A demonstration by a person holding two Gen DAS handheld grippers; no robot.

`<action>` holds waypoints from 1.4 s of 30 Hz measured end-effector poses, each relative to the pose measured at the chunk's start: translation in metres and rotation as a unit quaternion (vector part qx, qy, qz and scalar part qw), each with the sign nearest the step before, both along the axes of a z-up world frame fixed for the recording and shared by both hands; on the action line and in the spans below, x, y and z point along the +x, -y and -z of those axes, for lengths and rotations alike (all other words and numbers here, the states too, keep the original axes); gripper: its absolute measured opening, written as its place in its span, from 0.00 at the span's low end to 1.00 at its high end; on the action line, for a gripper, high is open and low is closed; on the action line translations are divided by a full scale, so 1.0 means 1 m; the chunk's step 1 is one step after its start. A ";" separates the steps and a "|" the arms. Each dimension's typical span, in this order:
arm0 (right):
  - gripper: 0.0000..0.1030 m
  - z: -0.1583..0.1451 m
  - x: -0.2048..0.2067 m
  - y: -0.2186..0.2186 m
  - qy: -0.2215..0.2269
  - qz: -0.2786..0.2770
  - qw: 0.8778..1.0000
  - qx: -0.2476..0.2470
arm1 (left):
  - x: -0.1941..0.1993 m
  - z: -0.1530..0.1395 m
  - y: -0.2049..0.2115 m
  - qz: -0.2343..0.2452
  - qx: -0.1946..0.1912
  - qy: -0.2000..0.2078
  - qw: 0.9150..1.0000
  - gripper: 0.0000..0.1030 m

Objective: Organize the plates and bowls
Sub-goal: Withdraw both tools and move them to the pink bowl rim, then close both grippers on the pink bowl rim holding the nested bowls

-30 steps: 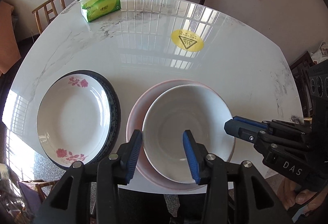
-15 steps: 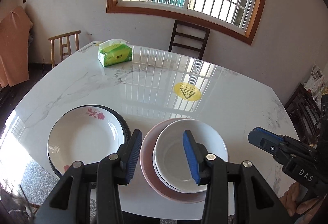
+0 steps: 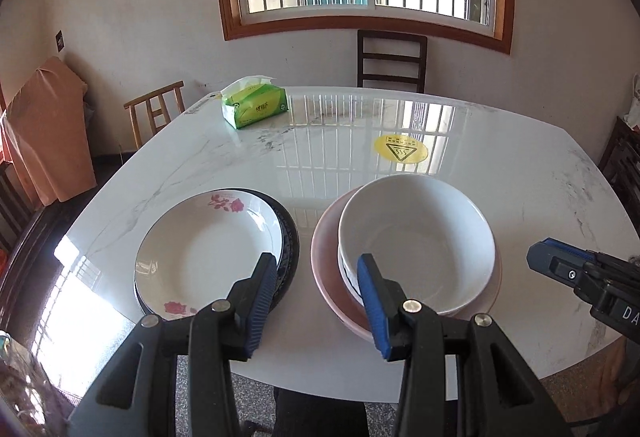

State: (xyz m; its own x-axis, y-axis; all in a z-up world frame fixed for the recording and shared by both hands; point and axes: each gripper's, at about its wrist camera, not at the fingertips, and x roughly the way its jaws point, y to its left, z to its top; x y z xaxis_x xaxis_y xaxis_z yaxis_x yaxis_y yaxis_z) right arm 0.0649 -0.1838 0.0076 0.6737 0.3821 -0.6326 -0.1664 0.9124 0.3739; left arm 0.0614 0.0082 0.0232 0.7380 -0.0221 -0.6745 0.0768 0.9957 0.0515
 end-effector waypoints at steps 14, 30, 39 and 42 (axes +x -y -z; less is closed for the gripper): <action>0.40 0.009 0.011 -0.007 -0.017 0.001 1.000 -0.003 | 0.013 0.015 -0.011 -0.015 0.001 -0.020 1.000 0.42; 0.40 0.020 0.026 -0.007 -0.058 -0.001 0.998 0.003 | 0.034 0.032 -0.026 -0.011 -0.035 -0.072 0.997 0.42; 0.40 0.021 0.035 -0.003 -0.074 0.002 0.997 0.012 | 0.051 0.038 -0.039 -0.008 -0.084 -0.123 0.989 0.42; 0.40 0.022 0.039 -0.003 -0.083 0.002 0.996 0.009 | 0.055 0.040 -0.042 -0.009 -0.103 -0.140 0.985 0.42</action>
State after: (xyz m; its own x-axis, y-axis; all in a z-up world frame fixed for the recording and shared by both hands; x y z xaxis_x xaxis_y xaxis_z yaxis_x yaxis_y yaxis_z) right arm 0.1037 -0.1811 -0.0149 0.5615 0.3917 -0.7289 -0.0969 0.9059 0.4122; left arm 0.1167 0.0505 -0.0172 0.5260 -0.1680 -0.8337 0.0422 0.9842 -0.1717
